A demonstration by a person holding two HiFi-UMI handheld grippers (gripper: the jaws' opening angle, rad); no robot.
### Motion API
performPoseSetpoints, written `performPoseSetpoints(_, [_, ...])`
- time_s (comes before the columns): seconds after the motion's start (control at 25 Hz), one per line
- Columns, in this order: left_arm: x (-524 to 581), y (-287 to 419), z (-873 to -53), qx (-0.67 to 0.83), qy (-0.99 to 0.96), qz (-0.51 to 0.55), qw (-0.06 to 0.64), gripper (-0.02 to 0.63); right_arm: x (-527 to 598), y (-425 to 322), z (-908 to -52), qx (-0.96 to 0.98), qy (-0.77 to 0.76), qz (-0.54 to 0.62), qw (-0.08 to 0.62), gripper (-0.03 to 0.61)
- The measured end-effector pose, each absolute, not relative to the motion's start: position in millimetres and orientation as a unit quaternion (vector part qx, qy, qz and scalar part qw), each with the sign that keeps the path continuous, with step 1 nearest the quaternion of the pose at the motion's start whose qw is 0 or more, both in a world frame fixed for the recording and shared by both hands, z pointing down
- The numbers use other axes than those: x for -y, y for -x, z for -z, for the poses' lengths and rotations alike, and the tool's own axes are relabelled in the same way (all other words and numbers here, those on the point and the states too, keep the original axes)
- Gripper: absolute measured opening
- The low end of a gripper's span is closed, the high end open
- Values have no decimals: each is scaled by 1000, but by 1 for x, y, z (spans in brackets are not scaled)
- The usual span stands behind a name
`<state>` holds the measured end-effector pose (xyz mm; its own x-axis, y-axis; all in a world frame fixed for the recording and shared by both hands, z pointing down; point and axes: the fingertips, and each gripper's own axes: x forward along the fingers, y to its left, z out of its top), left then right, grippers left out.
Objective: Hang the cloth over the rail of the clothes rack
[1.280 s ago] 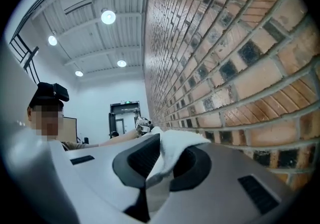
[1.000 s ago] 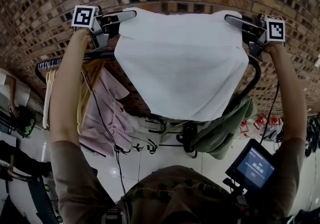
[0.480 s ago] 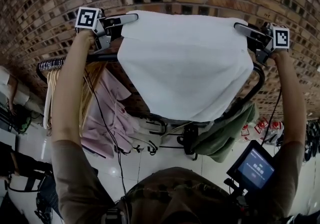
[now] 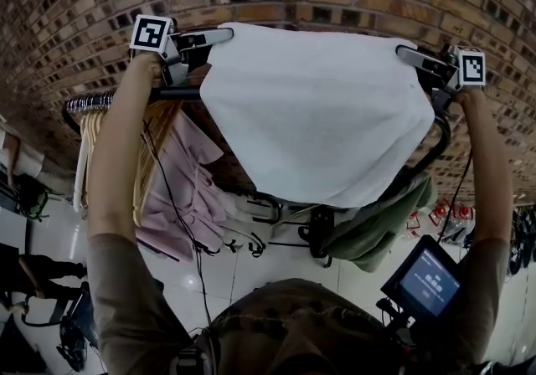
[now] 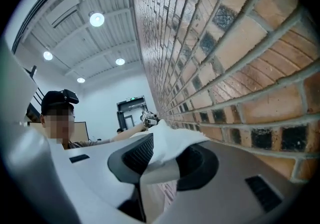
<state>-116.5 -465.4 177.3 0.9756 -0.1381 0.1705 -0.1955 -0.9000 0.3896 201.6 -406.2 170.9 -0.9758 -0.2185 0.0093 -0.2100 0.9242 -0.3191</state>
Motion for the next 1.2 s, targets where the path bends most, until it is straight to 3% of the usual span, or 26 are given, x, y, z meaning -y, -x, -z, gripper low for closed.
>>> performPoseSetpoints(0.36, [480,136,-181,126,-965,-58,224,138,397,-214,-180,-983,85,163,22,110])
performPoseSetpoints(0.4, [479,137,-179,123,-966,-54,221,138,397,-214,-180,-982,88,164,23,113])
performPoseSetpoints(0.44, [476,135,-180,116,-968,-57,215,138,398,-214,-181,-982,91,165,20,154])
performPoseSetpoints(0.68, [447,108,-184,56,-979,-95,174,138,393,-211,-187,-986,67,151,-20,156])
performPoseSetpoints(0.92, [433,105,-179,34,-983,-88,158,138,387,-212,-162,-985,35,163,52,156])
performPoseSetpoints(1.2, [421,101,-173,16,-986,-83,145,138,378,-194,-186,-980,20,192,-46,157])
